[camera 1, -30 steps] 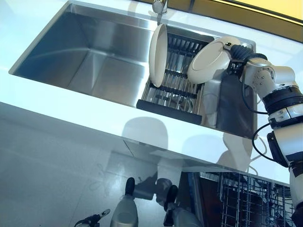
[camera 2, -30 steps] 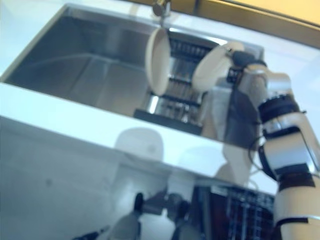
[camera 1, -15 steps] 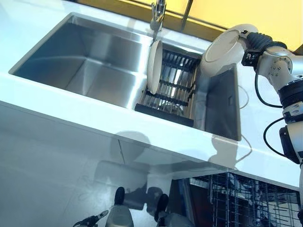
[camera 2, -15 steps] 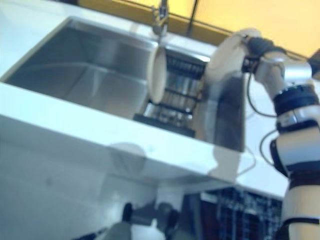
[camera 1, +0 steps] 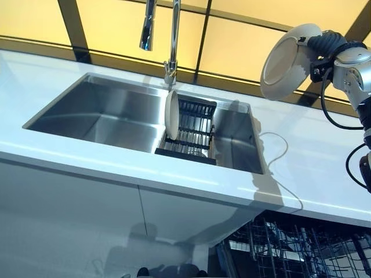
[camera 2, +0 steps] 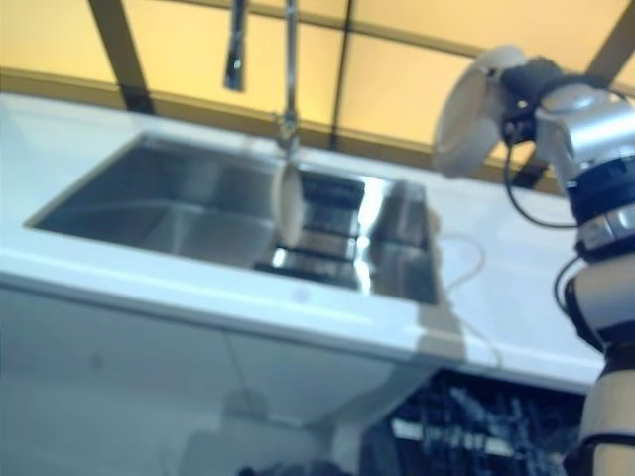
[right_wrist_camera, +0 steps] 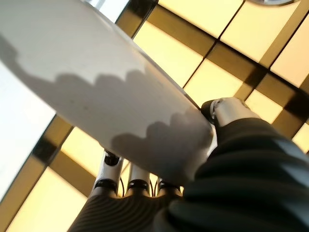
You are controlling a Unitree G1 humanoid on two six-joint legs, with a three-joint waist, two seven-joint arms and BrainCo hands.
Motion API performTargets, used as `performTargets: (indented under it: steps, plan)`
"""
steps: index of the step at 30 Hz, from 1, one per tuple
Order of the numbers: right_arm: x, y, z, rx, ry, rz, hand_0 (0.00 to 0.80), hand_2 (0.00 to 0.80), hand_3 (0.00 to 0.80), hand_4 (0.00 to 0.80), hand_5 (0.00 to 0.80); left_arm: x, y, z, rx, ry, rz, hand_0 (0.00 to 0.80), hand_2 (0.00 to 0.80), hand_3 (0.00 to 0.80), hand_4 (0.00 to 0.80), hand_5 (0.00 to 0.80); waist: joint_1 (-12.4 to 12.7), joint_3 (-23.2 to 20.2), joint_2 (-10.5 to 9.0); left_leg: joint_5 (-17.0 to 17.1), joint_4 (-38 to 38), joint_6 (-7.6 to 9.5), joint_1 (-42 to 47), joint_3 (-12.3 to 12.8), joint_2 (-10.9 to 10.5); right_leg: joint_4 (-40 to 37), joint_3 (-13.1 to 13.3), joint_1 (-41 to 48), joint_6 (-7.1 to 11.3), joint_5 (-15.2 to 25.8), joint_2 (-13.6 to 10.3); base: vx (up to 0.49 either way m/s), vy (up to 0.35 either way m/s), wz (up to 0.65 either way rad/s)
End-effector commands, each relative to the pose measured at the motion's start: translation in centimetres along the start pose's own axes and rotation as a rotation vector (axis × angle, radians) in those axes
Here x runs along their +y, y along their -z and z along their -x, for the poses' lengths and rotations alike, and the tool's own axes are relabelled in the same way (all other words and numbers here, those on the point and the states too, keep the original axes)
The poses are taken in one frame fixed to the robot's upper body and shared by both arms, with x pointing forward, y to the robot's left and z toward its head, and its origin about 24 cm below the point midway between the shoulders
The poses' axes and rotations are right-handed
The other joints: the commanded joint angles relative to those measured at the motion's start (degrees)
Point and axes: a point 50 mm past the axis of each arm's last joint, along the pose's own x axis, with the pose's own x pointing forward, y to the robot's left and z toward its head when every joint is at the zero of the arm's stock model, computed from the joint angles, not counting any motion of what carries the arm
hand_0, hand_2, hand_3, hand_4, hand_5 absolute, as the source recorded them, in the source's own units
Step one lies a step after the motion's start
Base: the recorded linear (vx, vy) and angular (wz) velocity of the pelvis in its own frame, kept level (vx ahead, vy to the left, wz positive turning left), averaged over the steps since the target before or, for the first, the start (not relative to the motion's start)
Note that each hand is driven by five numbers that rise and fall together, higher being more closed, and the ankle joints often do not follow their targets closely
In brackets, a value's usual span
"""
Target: Take plates into dishwasher
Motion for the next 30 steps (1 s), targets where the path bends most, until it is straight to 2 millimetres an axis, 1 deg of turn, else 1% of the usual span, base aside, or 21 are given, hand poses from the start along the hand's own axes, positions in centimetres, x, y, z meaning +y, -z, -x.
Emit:
performTargets:
  steps: [1, 5, 8, 12, 16, 17, 26, 30]
  plan:
    - [-5.2, -6.1, 2.4, -0.158, 0.138, 0.051, 0.8, 0.8, 0.8, 0.8, 0.8, 1.4, -1.1, 0.0, -0.007, -0.036, -0.05, 0.0, 0.0, 0.0, 0.0, 0.0, -0.5, -1.1, -2.92, -3.2, -0.1, 0.5, 2.3, 1.0, -1.2, 0.1, 1.2, 3.7, 4.96, -0.1, -2.7, -0.008, 0.002, -0.24]
    - [-6.7, -5.4, 2.8, -0.143, 0.143, 0.07, 0.8, 0.8, 0.8, 0.8, 0.8, 1.4, -1.7, 0.0, -0.018, -0.033, -0.047, 0.0, 0.0, 0.0, 0.0, 0.0, -1.9, -1.7, -2.88, -3.7, -0.1, 0.7, 3.1, 2.0, -1.1, 0.1, 2.6, 3.8, 4.95, -0.1, -2.5, -0.004, -0.003, -0.23]
    - [-7.4, -4.9, 3.3, -0.138, 0.13, 0.096, 0.8, 0.8, 0.8, 0.8, 0.8, 1.3, -1.6, 0.0, -0.012, -0.031, -0.045, 0.0, 0.0, 0.0, 0.0, 0.0, -3.0, -2.0, -2.71, -3.8, -0.1, 0.71, 3.6, 2.7, -0.9, 0.1, 3.5, 3.8, 4.97, 0.0, -2.3, 0.008, -0.001, -0.18]
    - [-8.8, -3.0, 3.8, -0.108, 0.121, 0.147, 0.8, 0.8, 0.8, 0.8, 0.8, 1.4, -1.3, 0.0, 0.001, -0.031, -0.034, 0.0, 0.0, 0.0, 0.0, 0.0, -4.7, -2.5, -2.42, -3.9, -0.1, 0.58, 3.9, 4.0, -0.5, 0.1, 4.8, 3.5, 4.96, 0.1, -2.0, -0.009, -0.005, -0.2]
    - [-9.5, -1.6, 4.4, -0.078, 0.089, 0.186, 0.8, 0.8, 0.8, 0.8, 0.8, 1.5, -1.0, 0.0, 0.012, -0.03, -0.025, 0.0, 0.0, 0.0, 0.0, 0.0, -6.1, -2.5, -2.16, -4.0, -0.1, 0.61, 4.1, 4.9, -0.4, 0.1, 5.7, 3.2, 4.88, 0.0, -1.8, -0.023, -0.003, -0.12]
    - [-9.7, -0.9, 4.6, -0.068, 0.079, 0.199, 0.8, 0.8, 0.8, 0.8, 0.8, 1.5, -0.8, 0.0, 0.016, -0.029, -0.024, 0.0, 0.0, 0.0, 0.0, 0.0, -6.5, -2.6, -2.1, -4.0, -0.1, 0.61, 4.1, 5.2, -0.3, 0.1, 6.1, 3.0, 4.91, 0.1, -1.7, -0.023, -0.002, -0.11]
    - [-10.2, 2.1, 5.6, -0.011, 0.013, 0.225, 0.8, 0.8, 0.8, 0.8, 0.8, 1.4, -0.6, 0.0, 0.023, -0.021, -0.021, 0.0, 0.0, 0.0, 0.0, 0.0, -9.4, -2.7, -1.76, -4.3, -0.1, 0.74, 4.5, 7.2, -0.2, 0.1, 8.3, 2.1, 4.93, 0.4, -1.1, -0.014, 0.003, -0.16]
    - [-9.8, 3.6, 6.1, 0.007, -0.035, 0.217, 0.8, 0.8, 0.8, 0.8, 0.8, 1.4, -0.7, 0.0, 0.018, -0.019, -0.021, 0.0, 0.0, 0.0, 0.0, 0.0, -10.9, -2.7, -1.63, -4.5, -0.1, 0.92, 4.6, 8.2, -0.1, 0.1, 9.4, 1.6, 5.05, 0.7, -0.8, -0.011, 0.001, -0.09]
